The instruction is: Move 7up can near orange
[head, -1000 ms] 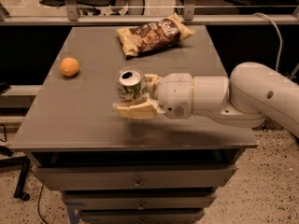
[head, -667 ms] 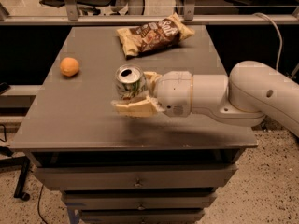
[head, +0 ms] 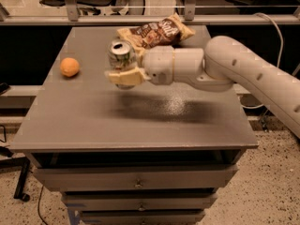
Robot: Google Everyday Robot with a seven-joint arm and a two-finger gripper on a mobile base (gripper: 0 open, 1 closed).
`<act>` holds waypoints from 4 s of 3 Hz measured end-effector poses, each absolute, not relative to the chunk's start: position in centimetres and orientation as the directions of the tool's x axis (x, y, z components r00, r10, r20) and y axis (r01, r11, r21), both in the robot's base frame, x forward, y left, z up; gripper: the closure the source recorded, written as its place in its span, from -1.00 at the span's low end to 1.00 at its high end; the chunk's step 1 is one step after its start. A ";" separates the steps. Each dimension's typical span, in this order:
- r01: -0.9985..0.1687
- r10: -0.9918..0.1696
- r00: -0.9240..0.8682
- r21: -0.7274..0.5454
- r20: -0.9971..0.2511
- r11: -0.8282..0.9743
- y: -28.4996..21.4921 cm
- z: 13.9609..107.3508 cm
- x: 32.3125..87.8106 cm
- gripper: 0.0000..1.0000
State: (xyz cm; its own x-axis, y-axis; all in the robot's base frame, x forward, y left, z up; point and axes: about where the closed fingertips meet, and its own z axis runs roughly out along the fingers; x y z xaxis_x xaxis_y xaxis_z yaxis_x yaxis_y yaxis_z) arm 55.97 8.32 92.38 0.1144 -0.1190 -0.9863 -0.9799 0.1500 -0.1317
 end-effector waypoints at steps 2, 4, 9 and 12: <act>-0.994 -0.111 0.106 -0.109 -0.988 0.025 16.6 91.9 65.3 1.00; -0.996 -0.109 0.071 -0.064 -0.992 -0.063 23.7 89.8 67.1 1.00; -0.999 -0.136 0.032 -0.031 -0.990 -0.008 21.8 87.6 67.5 -0.28; -1.000 -0.123 0.029 -0.028 -0.992 -0.008 21.9 87.5 67.5 -1.00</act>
Offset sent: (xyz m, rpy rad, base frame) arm 0.1301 0.1680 -0.0058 -0.0056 0.0435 0.2572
